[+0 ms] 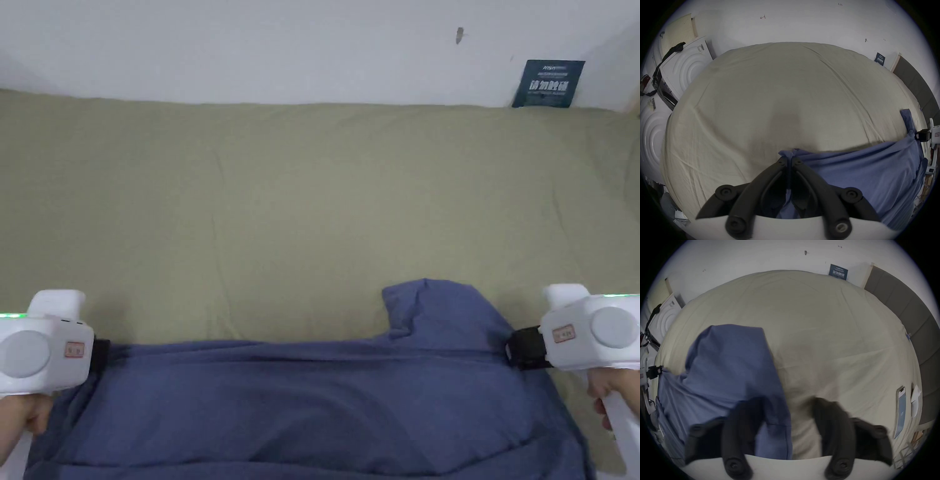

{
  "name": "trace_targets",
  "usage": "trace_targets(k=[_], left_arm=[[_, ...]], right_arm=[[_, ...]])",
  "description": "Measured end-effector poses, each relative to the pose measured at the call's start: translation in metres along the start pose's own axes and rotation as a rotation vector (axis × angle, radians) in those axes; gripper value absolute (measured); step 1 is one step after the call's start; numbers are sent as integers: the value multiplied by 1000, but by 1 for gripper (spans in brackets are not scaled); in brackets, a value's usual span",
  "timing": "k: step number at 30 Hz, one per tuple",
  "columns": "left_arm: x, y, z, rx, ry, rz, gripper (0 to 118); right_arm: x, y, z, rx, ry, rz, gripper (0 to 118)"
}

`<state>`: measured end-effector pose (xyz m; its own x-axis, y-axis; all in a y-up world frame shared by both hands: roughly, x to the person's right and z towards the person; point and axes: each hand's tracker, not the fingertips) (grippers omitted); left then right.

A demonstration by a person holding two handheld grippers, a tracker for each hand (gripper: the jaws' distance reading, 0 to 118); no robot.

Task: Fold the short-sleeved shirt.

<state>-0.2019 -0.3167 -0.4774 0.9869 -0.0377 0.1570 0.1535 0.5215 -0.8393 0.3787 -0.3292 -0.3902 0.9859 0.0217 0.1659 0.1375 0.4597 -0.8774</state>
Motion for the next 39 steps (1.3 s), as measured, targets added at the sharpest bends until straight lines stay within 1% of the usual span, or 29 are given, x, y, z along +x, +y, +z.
trace_targets(k=[1,2,3,4,6,8,9,11,15,19,23,27,33,34,35,36,37,38,39], left_arm=[[-1,0,3,0,-3,-3,2],[-4,0,6,1,-13,-3,2],[-6,0,13,6,-17,-1,2],[-9,-1,22,18,-22,4,2],[-14,-4,41,46,-45,17,2],[-20,-11,69,79,-82,22,2],[-24,-17,83,92,-75,20,2],[-30,-29,109,125,-107,8,2],[-39,-72,155,155,-123,-8,2],[-45,-124,178,186,-151,-25,2],[-48,-173,187,203,-152,-12,2],[-54,-208,185,204,-174,13,2],[-50,-226,159,116,-159,11,2],[-48,-226,159,91,-156,8,2],[-45,-226,159,80,-155,-1,11],[-40,-225,162,62,-135,-30,36],[-34,-224,166,64,-92,-53,76],[-30,-220,171,82,-86,-45,115],[-26,-213,181,100,-124,-35,118]], right_arm=[[1,0,9,29,21,27,16],[2,-1,16,54,67,-16,4],[3,-1,27,58,57,-49,4],[4,-2,38,83,82,-52,4],[2,-10,65,138,79,-56,4],[4,-19,93,187,108,-71,4],[4,-30,109,206,115,-74,4],[6,-46,136,242,126,-73,4],[7,-93,184,287,143,-64,4],[-1,-149,209,314,132,-29,4],[-7,-202,213,322,119,-21,4],[-6,-242,196,252,118,-31,4],[-1,-260,159,160,127,-57,5],[-1,-260,158,153,131,-59,7],[-1,-259,159,143,138,-63,27],[-2,-256,160,137,133,-71,63],[-4,-252,163,136,126,-74,99],[-6,-249,168,163,118,-84,118],[-9,-244,177,233,122,-97,118]])
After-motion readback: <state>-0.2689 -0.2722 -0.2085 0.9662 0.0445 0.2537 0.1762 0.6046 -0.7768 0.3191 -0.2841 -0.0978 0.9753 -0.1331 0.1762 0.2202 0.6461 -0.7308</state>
